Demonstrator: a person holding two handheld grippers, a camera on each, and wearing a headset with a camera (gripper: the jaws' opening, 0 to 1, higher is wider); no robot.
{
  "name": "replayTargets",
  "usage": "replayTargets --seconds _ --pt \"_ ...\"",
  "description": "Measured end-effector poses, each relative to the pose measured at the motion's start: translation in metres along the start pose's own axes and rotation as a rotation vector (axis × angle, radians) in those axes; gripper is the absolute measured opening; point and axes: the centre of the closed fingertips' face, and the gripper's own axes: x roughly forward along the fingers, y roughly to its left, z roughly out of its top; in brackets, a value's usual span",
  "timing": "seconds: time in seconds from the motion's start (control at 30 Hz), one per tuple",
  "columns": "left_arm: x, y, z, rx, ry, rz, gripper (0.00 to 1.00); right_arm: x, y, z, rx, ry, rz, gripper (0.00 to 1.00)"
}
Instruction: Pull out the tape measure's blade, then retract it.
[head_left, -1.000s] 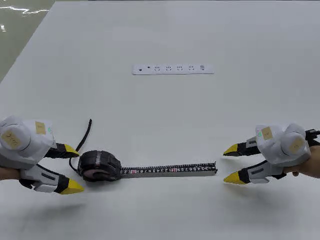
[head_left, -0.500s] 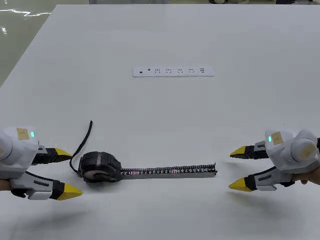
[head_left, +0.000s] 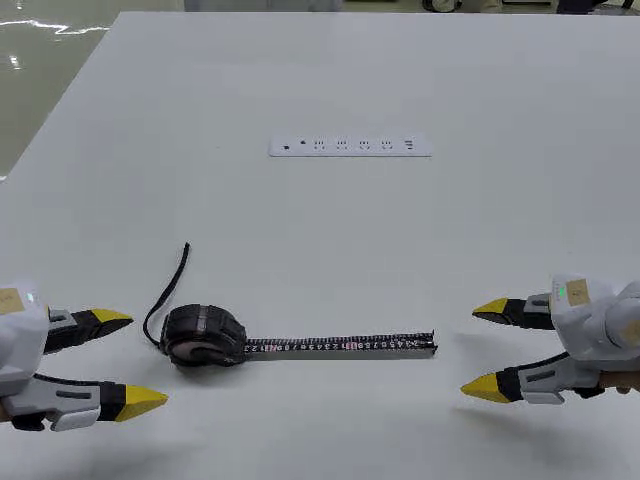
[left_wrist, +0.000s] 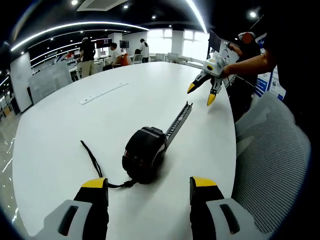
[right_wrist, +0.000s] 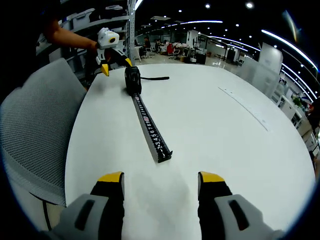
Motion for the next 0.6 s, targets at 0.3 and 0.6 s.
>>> replayTargets --seconds 0.3,0.6 --pt "-0.006 -0.012 -0.007 -0.048 -0.038 0.06 0.66 -0.004 0.015 -0.001 0.042 -0.022 -0.039 0.63" --pt "-0.011 -0.027 -0.014 -0.12 -0.085 0.111 0.7 -0.005 0.029 0.003 0.109 -0.069 -0.097 0.68"
